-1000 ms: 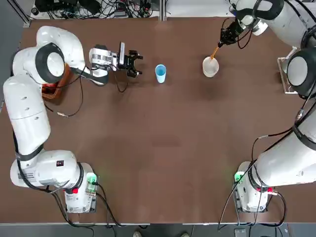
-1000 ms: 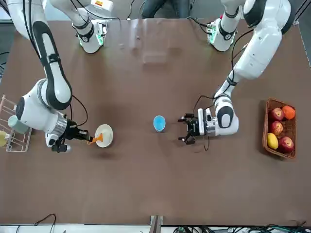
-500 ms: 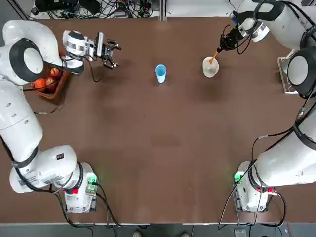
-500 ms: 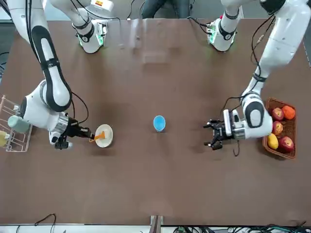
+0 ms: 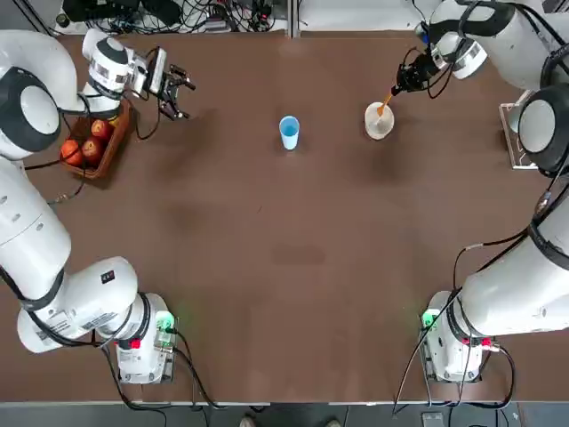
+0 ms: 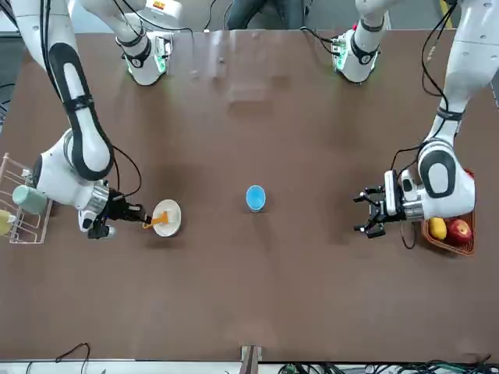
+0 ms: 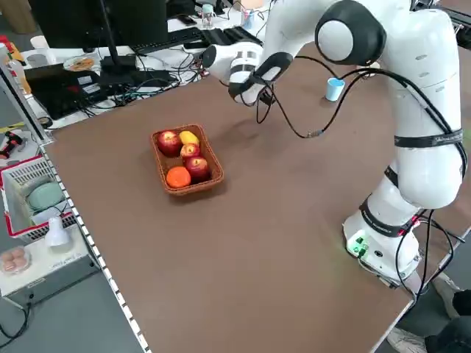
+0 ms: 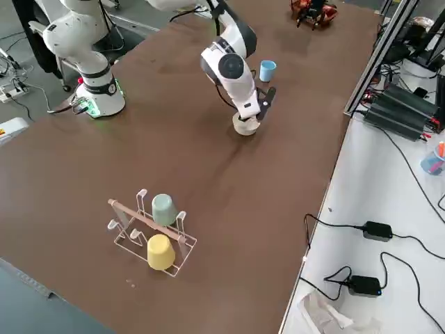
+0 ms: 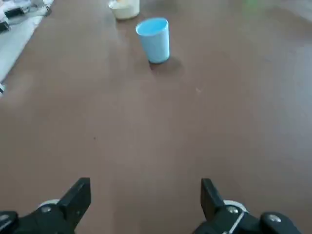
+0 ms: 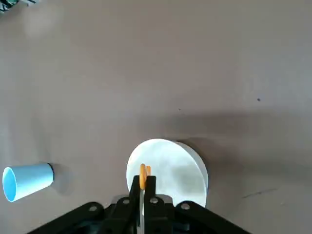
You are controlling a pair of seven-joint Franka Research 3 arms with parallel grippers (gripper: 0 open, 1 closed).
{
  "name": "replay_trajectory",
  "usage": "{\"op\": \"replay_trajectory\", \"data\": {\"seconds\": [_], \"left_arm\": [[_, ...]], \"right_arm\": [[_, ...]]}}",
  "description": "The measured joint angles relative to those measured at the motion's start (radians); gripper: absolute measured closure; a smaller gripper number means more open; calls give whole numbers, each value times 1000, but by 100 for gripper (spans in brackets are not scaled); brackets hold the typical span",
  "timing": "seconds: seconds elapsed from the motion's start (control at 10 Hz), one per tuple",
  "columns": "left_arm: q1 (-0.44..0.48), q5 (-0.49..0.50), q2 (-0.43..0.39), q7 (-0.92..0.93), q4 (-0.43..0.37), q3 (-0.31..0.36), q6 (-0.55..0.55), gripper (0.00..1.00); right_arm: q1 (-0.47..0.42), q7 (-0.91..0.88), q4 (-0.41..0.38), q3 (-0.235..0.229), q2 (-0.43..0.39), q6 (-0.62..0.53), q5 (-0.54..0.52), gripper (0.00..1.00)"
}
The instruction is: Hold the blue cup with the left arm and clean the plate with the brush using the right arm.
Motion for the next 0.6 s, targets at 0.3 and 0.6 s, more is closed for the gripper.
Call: {"op": "replay_trajectory", "data": {"seconds": [0.3,0.6], "left_arm": [[0,212,-112,-294,11,4,-1,0],[-4,394,-173,-584,35,-2,-1,0]], "right_arm": [[-13,-74,-3,-1,27,23,57,96],[-22,-166,-3,-1,50,32,111,96]]}}
